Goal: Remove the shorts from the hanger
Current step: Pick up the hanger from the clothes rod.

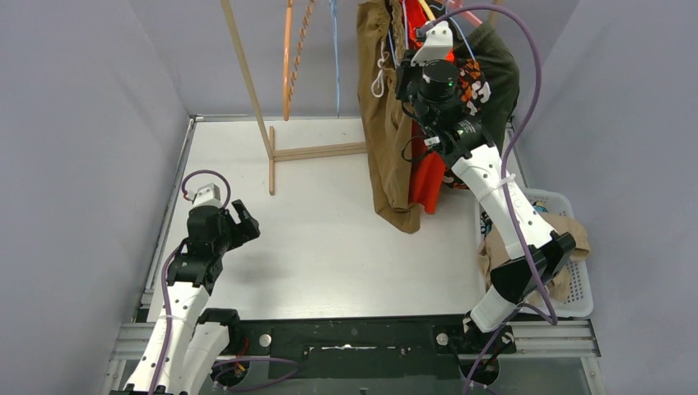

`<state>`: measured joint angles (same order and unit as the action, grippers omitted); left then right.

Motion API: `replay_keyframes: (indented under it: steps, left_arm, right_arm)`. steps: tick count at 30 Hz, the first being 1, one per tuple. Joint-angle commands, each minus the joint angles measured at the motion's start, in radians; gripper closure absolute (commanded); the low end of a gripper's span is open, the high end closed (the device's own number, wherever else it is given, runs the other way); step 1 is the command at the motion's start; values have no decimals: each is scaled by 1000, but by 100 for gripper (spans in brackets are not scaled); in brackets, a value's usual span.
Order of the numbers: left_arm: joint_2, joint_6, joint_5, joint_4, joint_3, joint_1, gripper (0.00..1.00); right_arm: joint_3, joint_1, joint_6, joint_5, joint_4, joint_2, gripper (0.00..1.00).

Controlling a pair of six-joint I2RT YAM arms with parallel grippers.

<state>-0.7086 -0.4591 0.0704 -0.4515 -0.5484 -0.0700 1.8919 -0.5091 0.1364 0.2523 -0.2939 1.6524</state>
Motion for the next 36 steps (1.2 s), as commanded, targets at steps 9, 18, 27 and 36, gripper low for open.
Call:
replay_keyframes:
  steps: [9, 18, 27, 36]
  left_arm:
    - [11, 17, -9, 65, -2, 6, 19]
    - [15, 17, -8, 62, -5, 5, 19]
    - [32, 24, -15, 65, -8, 4, 18]
    - [44, 31, -37, 68, -22, 4, 15]
  right_arm:
    - [-175, 4, 156, -46, 233, -228, 100]
    - [-464, -6, 167, -208, 263, -430, 100]
    - [-998, -15, 310, -416, 232, -719, 100]
    - [-1144, -22, 189, -762, 142, -844, 100]
